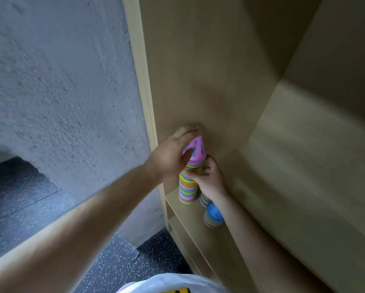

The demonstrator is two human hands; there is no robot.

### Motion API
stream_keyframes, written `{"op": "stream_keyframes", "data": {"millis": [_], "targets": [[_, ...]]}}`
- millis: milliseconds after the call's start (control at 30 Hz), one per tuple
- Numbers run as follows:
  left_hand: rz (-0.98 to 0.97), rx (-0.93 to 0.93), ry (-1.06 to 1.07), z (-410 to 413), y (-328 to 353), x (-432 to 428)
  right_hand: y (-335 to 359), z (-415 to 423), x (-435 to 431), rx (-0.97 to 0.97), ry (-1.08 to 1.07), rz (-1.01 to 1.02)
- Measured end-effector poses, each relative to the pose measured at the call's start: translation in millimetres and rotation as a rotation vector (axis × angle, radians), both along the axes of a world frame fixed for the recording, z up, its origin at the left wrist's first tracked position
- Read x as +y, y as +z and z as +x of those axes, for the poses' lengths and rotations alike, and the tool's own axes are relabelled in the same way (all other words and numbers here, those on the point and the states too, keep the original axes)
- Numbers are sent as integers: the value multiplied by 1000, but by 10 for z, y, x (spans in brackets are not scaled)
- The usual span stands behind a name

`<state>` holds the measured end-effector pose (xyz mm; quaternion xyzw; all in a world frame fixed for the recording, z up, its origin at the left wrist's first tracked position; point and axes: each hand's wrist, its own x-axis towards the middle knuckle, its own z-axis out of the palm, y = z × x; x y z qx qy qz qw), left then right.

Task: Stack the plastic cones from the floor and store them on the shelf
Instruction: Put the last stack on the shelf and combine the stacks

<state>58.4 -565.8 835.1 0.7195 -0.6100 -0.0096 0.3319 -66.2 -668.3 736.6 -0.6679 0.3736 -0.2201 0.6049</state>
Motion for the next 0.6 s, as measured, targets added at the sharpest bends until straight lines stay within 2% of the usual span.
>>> {"op": "stream_keyframes", "data": {"millis": [233, 333, 467, 600], "targets": [[24, 26, 16, -40, -237, 50, -120, -43, 35, 116, 33, -165], [13, -63, 17, -60, -241, 46, -118, -114, 24, 174, 37, -253], [-24, -278, 94, -288, -256, 95, -102, -373, 63, 173, -5, -370], [-40, -294, -28, -645, -558, 125, -144, -742, 118, 114, -35, -432]]}}
